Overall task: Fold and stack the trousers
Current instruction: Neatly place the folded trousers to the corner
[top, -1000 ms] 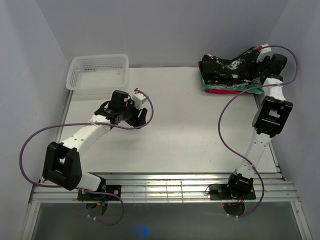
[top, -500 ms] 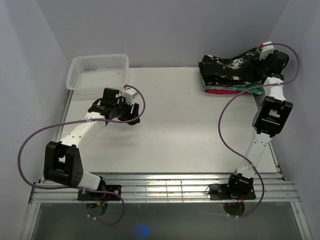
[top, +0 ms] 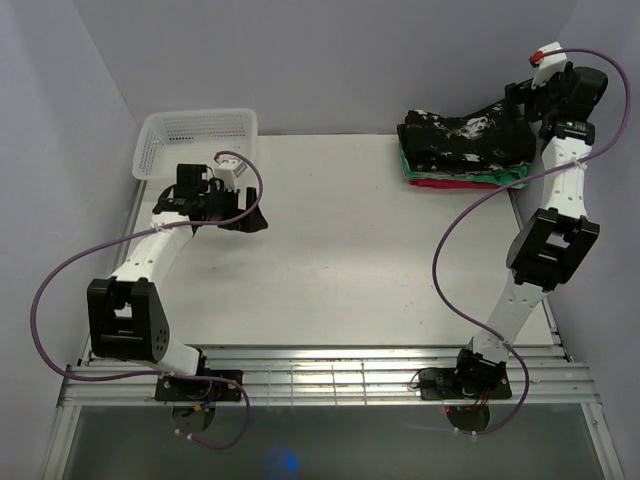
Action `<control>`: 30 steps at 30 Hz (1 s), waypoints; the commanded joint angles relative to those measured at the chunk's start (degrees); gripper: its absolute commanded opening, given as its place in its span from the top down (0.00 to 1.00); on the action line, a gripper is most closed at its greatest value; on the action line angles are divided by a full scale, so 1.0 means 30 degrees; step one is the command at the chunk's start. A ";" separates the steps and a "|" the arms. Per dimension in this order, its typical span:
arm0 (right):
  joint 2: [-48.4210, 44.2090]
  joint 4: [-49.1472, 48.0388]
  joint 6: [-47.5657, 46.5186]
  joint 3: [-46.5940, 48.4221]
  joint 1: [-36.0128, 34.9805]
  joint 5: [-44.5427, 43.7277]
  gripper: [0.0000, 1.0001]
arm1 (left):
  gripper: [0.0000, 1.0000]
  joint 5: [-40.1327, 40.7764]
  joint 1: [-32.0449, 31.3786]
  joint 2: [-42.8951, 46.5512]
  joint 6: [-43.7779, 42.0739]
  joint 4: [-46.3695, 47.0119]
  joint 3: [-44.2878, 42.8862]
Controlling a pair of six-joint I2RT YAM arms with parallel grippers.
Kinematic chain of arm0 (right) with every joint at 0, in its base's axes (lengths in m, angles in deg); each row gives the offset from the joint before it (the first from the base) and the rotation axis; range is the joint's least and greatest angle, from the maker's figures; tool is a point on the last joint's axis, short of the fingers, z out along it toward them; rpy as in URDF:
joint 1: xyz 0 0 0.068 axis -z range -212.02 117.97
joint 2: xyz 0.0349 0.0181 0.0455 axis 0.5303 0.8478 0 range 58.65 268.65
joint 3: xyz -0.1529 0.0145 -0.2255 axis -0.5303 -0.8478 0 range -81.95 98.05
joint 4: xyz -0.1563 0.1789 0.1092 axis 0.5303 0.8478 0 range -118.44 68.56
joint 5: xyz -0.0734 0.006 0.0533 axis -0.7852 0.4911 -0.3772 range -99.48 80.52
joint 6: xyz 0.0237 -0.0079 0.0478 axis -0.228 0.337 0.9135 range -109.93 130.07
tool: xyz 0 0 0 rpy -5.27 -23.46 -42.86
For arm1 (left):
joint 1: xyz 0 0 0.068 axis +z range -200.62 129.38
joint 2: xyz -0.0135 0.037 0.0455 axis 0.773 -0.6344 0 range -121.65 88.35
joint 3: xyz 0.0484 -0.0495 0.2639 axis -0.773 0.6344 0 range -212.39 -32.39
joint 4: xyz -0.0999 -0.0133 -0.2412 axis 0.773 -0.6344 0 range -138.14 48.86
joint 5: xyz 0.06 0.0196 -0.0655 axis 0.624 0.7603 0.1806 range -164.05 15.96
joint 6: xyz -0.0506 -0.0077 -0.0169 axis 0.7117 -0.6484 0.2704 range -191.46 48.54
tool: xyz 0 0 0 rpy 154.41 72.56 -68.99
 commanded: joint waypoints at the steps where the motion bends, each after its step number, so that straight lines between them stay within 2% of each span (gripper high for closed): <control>1: 0.0086 0.2657 0.1212 0.1981 -0.0110 0.0912 0.00 | 0.02 -0.1195 0.0185 0.0266 0.0204 0.0128 -0.0877; 2: 0.0232 0.2864 0.2232 0.2334 -0.0023 0.1058 0.15 | 0.02 -0.1224 0.0156 0.0178 0.0290 0.0128 -0.1053; 4: 0.0381 0.2082 0.3757 0.2281 0.0094 0.1380 0.36 | 0.02 -0.1456 0.0185 -0.0144 0.0408 0.0332 -0.1462; 5: 0.0351 0.1408 0.4636 0.1815 0.0182 0.1614 0.52 | 0.02 -0.1632 0.0185 -0.0203 0.0351 0.0449 -0.1523; 8: 0.0408 -0.1289 0.7304 0.0025 0.0212 0.1997 0.79 | 0.02 -0.1781 0.0185 -0.0233 0.0583 0.1093 -0.1261; 9: 0.1106 -0.1700 0.8412 0.0052 0.0212 0.1997 0.80 | 0.02 -0.1781 0.0185 -0.0262 0.0584 0.1240 -0.1173; 11: 0.2278 -0.1851 0.8687 0.1540 0.0212 0.1880 0.80 | 0.02 -0.1926 0.0185 -0.0408 0.0643 0.1212 -0.0939; 13: 0.4241 -0.1909 0.9241 0.3235 0.0212 0.1647 0.80 | 0.02 -0.2073 0.0185 -0.0584 0.0673 0.1125 -0.0850; 16: 0.5884 -0.2874 0.8925 0.3568 0.0213 0.1121 0.67 | 0.02 -0.2308 0.0185 -0.0964 0.0789 0.0978 -0.0791; 17: 0.6120 -0.3137 0.8922 0.3336 0.0212 0.0886 0.56 | 0.02 -0.2308 0.0185 -0.1168 0.0789 0.0978 -0.0762; 19: 0.6706 -0.3608 0.8220 0.3071 0.0358 -0.0106 0.48 | 0.02 -0.2250 0.0185 -0.1433 0.0789 0.0803 -0.0849; 20: 0.6853 -0.3609 0.8219 0.2925 0.0475 -0.0228 0.40 | 0.02 -0.2191 0.0185 -0.1579 0.0789 0.0773 -0.0907; 22: 0.7089 -0.3609 0.8248 0.2719 0.0825 -0.0112 0.29 | 0.02 -0.2220 0.0214 -0.1989 0.0789 0.0539 -0.1200; 23: 0.7031 -0.3957 0.8306 0.2544 0.0915 0.0004 0.17 | 0.02 -0.2278 0.0243 -0.2107 0.0789 0.0480 -0.1288; 26: 0.6038 -0.4837 0.8336 0.1082 0.1208 0.0910 0.02 | 0.02 -0.2366 0.0302 -0.2225 0.0789 0.0421 -0.1581; 30: 0.3815 -0.4666 0.8187 0.0314 0.1208 0.3191 0.10 | 0.02 -0.2220 0.0361 -0.2079 0.0410 0.0392 -0.1844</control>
